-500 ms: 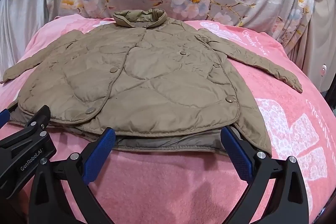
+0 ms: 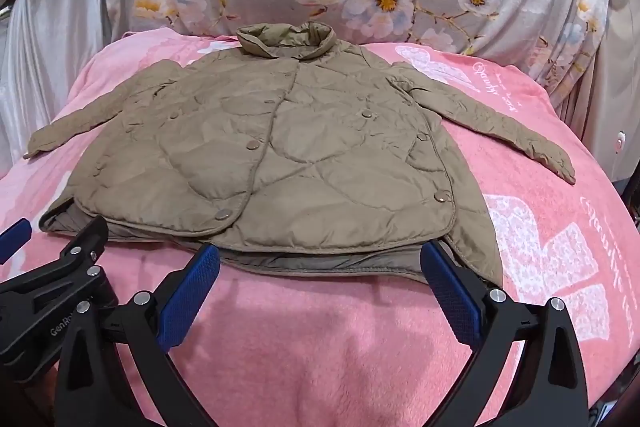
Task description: Fold large clothes
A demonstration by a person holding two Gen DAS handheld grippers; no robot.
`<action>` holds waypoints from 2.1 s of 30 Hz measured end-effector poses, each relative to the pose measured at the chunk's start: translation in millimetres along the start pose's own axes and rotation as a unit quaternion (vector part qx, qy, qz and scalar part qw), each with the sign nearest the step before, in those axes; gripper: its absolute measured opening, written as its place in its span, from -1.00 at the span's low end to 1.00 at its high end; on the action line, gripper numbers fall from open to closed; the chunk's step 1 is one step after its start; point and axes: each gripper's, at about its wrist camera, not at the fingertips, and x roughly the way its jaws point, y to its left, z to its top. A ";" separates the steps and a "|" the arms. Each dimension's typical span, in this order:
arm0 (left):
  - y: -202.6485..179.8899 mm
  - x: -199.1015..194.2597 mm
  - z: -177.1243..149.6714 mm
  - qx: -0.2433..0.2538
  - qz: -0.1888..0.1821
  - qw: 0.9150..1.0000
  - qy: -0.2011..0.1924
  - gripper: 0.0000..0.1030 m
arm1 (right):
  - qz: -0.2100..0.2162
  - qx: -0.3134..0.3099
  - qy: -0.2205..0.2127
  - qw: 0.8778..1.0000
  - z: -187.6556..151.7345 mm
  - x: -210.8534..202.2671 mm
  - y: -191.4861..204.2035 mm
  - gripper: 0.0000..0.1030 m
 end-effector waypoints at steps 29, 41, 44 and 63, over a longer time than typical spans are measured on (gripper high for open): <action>10.3 -18.0 0.4 -0.007 -0.004 1.000 0.004 0.89 | 0.003 0.000 -0.006 1.000 -1.0 -20.9 3.5 0.90; 13.1 -18.8 0.4 -0.009 -0.006 1.000 0.007 0.89 | 0.002 -0.001 -0.006 1.000 -1.2 -20.8 4.1 0.90; 13.0 -19.0 0.8 -0.009 -0.005 1.000 0.006 0.89 | 0.002 -0.001 -0.007 1.000 -1.4 -20.1 4.1 0.90; 14.2 -18.6 0.5 -0.009 -0.005 1.000 0.008 0.88 | 0.003 -0.001 -0.006 1.000 -2.4 -22.9 5.2 0.90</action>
